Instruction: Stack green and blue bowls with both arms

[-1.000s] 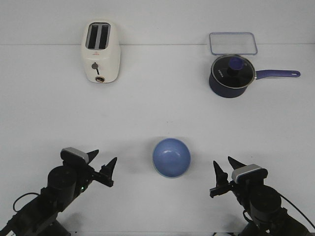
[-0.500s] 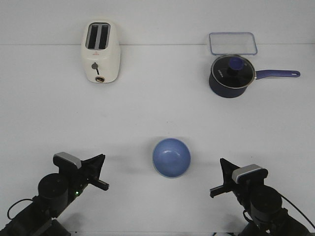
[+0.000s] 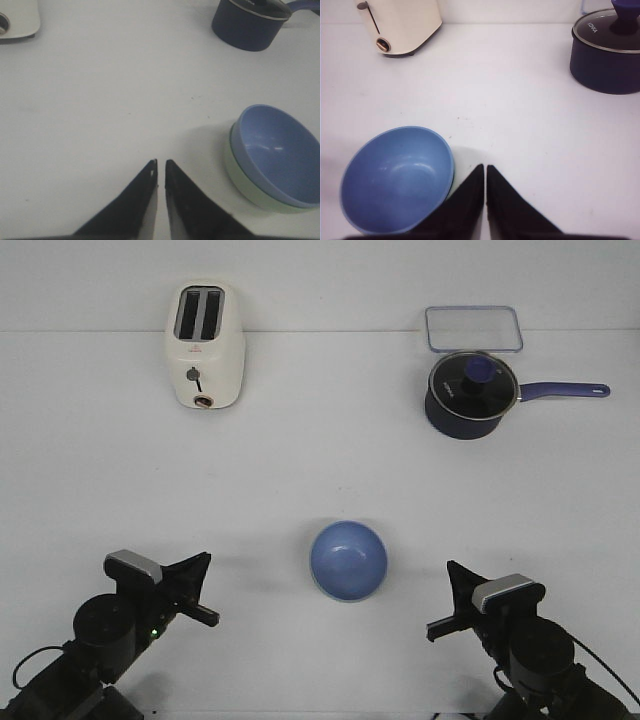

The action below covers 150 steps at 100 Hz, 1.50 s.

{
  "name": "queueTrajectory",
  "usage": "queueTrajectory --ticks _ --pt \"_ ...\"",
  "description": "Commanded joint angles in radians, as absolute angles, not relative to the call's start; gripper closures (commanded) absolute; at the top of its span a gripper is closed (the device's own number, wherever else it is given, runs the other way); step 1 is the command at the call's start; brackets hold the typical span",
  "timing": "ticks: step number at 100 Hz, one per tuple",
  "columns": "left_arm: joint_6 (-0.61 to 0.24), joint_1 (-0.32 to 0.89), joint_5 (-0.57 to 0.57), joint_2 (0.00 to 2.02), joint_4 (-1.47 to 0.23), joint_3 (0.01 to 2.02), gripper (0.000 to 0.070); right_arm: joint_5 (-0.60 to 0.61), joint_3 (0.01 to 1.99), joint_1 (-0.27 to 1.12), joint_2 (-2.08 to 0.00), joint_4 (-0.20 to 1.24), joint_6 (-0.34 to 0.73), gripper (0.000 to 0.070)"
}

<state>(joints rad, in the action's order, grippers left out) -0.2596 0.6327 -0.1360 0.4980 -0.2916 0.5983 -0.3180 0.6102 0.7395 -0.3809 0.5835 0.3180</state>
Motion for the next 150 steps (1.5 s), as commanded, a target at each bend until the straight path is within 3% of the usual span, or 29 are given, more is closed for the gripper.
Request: queueTrajectory --ticks 1,20,43,58,150 --pt "-0.136 0.583 -0.148 0.461 -0.241 0.57 0.0686 -0.319 0.611 0.749 -0.38 0.569 0.324 0.069" --pt "0.019 0.324 -0.146 0.282 0.015 0.292 0.0686 -0.319 0.611 0.749 -0.38 0.569 0.324 0.069" --pt "0.043 0.142 -0.127 0.082 0.077 0.086 0.0686 -0.319 0.611 0.749 -0.38 0.569 0.324 0.069" --pt "0.057 0.11 -0.126 -0.001 0.075 0.031 0.0685 -0.319 0.611 0.749 -0.38 0.569 0.324 0.069" --pt "0.033 0.076 -0.096 0.003 0.05 0.014 0.0685 -0.319 0.611 0.749 -0.38 0.569 0.323 0.069"
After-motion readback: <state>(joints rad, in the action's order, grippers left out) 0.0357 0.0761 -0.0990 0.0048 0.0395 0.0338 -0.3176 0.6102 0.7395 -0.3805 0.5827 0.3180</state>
